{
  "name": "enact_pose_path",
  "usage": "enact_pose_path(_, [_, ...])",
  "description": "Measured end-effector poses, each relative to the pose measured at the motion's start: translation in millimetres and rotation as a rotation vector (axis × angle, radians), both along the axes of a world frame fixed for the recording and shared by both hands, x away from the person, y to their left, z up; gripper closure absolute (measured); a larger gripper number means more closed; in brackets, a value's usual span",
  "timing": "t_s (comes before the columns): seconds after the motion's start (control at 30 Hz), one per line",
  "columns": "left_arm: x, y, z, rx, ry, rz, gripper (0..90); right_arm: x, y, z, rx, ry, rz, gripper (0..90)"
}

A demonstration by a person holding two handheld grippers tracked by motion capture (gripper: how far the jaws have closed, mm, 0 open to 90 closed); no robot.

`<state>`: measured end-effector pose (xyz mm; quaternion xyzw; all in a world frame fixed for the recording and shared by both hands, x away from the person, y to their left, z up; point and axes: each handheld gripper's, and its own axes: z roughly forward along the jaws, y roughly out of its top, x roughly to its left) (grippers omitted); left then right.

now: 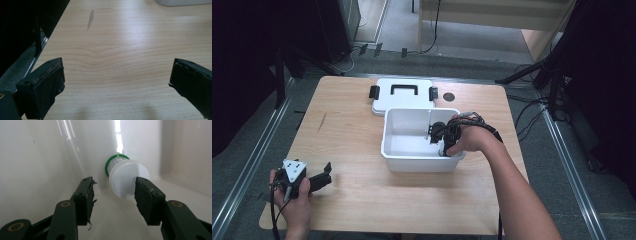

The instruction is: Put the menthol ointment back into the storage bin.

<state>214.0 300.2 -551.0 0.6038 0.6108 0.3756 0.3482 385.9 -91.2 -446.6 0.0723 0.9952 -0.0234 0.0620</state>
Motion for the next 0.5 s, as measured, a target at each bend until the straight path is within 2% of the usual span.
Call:
enact_pose_path(0.2, [0.1,0.0,0.0,0.001,0.001,-0.001,0.1,0.0,-2.0,4.2,0.017,-0.005,-0.009,50.2])
enact_pose_path(0.5, [0.1,-0.3,-0.1,0.003,-0.001,0.000,0.1,-3.0,-8.3,24.8,0.066,-0.017,-0.024,50.2])
